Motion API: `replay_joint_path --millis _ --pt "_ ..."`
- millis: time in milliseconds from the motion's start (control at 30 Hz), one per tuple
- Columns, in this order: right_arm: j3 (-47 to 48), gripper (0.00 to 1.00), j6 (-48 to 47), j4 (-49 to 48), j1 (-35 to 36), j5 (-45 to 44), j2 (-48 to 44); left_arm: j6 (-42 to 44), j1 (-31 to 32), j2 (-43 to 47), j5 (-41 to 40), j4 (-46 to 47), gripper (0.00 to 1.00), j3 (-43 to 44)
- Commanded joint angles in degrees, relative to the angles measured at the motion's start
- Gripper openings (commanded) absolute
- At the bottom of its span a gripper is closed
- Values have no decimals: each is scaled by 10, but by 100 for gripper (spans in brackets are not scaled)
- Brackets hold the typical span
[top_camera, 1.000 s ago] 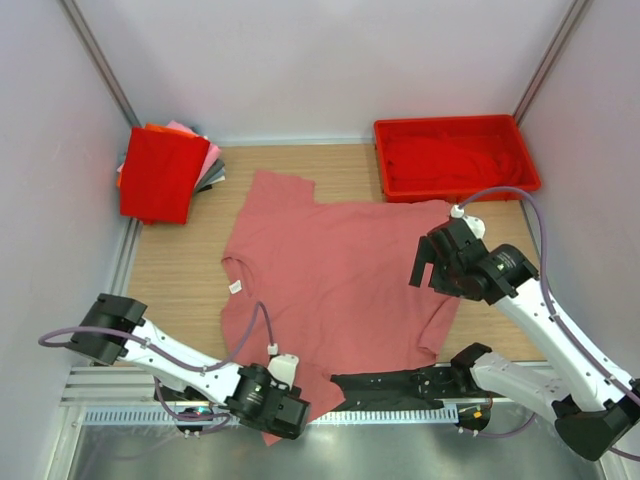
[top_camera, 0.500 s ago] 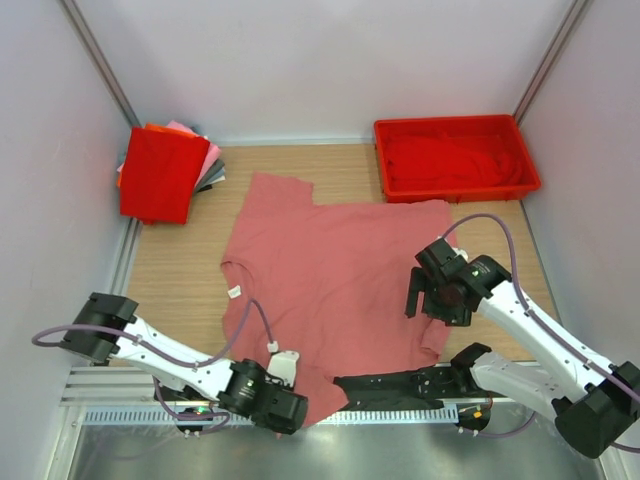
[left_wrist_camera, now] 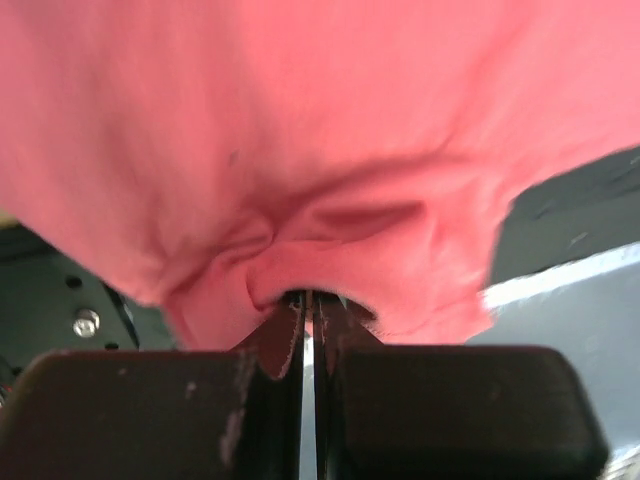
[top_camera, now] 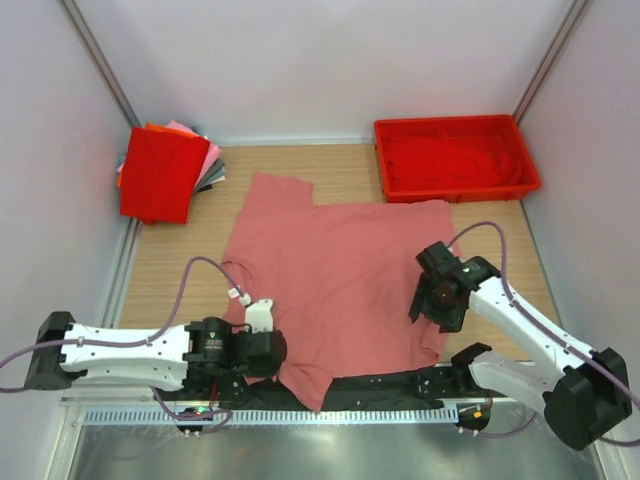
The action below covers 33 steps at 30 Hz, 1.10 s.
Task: Fold and stack the t-shirts
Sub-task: Fold the tshirt
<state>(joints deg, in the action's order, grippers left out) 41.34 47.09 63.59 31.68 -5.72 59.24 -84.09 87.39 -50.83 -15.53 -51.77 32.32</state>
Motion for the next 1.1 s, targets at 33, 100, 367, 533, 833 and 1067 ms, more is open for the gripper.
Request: replay_joint_path --millis 33,100,367,533,833,1067 --pt "-34 60 -9 -48 -175 49 -51 142 -103 12 -42 -11 0 54" --pt "-29 53 -43 -28 -223 96 -50 199 -164 -8 -29 -4 0 65" --pt "-6 51 -94 68 -266 150 9 298 -314 -26 35 39 0 93" --pt "-5 50 -118 72 -227 166 69 340 -393 -38 98 69 0 93" --pt "26 63 -140 71 -173 144 140 376 -449 -72 141 94 0 101" --pt "-19 62 -123 37 -159 175 151 379 -454 -88 153 105 0 107"
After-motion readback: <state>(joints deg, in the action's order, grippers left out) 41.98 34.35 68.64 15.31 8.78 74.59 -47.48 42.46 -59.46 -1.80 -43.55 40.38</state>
